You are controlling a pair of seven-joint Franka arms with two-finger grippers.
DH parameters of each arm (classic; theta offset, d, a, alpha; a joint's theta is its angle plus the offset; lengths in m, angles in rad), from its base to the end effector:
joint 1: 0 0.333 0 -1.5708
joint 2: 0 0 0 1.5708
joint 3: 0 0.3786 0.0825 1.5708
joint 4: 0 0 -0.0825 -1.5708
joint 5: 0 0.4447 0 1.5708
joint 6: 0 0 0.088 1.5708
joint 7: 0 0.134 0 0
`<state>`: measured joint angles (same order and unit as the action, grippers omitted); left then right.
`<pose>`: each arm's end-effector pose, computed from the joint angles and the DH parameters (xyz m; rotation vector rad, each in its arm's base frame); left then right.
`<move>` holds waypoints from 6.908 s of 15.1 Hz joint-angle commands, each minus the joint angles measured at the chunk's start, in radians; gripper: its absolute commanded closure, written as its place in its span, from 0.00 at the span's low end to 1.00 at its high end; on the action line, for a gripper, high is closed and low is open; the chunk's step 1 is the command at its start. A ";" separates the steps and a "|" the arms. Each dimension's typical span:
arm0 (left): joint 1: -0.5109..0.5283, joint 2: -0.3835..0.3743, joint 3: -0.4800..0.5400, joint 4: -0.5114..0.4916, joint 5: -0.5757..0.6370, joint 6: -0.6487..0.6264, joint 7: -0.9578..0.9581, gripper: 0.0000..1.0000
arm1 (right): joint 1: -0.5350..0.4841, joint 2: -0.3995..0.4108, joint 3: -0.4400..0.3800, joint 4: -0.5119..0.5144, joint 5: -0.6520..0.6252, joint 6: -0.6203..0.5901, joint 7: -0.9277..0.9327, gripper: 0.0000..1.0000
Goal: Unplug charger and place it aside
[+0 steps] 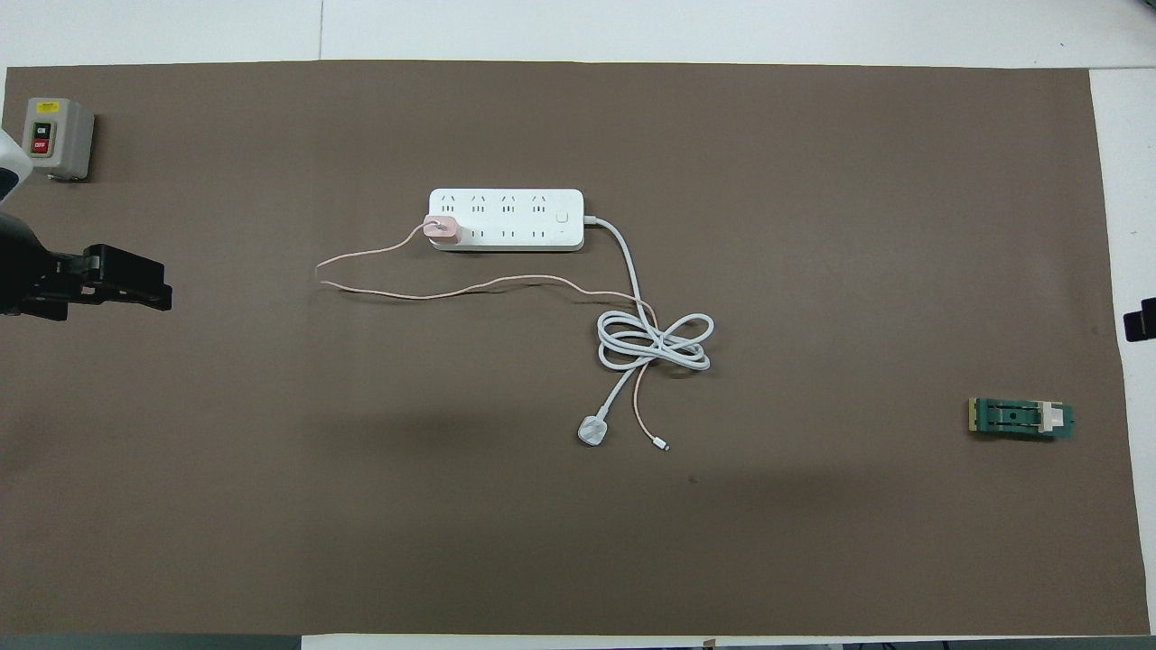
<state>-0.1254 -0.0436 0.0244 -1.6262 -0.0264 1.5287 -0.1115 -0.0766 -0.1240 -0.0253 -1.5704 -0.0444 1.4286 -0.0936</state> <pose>0.5889 -0.0630 0.6536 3.1187 0.0157 -0.0882 0.5480 -0.0636 0.7205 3.1024 -0.0217 -0.0337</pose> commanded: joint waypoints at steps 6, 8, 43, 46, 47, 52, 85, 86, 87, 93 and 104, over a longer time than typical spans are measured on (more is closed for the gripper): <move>-0.005 -0.035 0.005 -0.043 -0.009 0.034 -0.020 0.00 | -0.019 -0.028 0.010 -0.023 0.015 -0.005 -0.005 0.00; -0.003 -0.033 0.005 -0.043 -0.010 0.060 -0.164 0.00 | -0.019 -0.028 0.012 -0.025 0.015 0.003 0.005 0.00; -0.310 0.708 0.057 0.457 -0.010 0.295 -1.717 0.00 | 0.452 0.512 0.024 -0.100 0.696 0.755 1.655 0.00; -0.319 0.700 0.057 0.431 -0.009 0.301 -1.772 0.00 | 0.483 0.621 0.024 -0.040 0.834 0.849 1.666 0.00; -0.323 0.693 0.057 0.405 -0.009 0.309 -1.790 0.00 | 0.489 0.654 0.024 -0.007 0.847 0.858 1.666 0.00; -0.346 0.648 0.057 0.309 0.002 0.330 -1.820 0.00 | 0.488 0.760 0.024 0.087 0.908 0.837 1.642 0.00; -0.378 0.570 0.046 0.066 0.051 0.573 -1.753 1.00 | 0.474 1.044 0.016 0.423 0.874 0.697 1.453 0.00; -0.378 0.571 0.046 0.066 0.051 0.577 -1.743 1.00 | 0.474 1.046 0.016 0.431 0.874 0.696 1.453 0.00; -0.378 0.571 0.046 0.068 0.049 0.585 -1.731 1.00 | 0.472 1.047 0.016 0.434 0.871 0.694 1.453 0.00; -0.378 0.574 0.045 0.054 0.048 0.651 -1.705 1.00 | 0.475 1.066 0.016 0.435 0.861 0.714 1.436 0.00; -0.378 0.574 0.046 0.054 0.046 0.653 -1.703 1.00 | 0.485 1.090 0.016 0.451 0.839 0.736 1.430 0.00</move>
<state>-0.4903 0.5530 0.0671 -1.5288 0.0178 2.1293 -1.8348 0.4053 0.9397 -0.0134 -1.1418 0.8190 2.1675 1.3553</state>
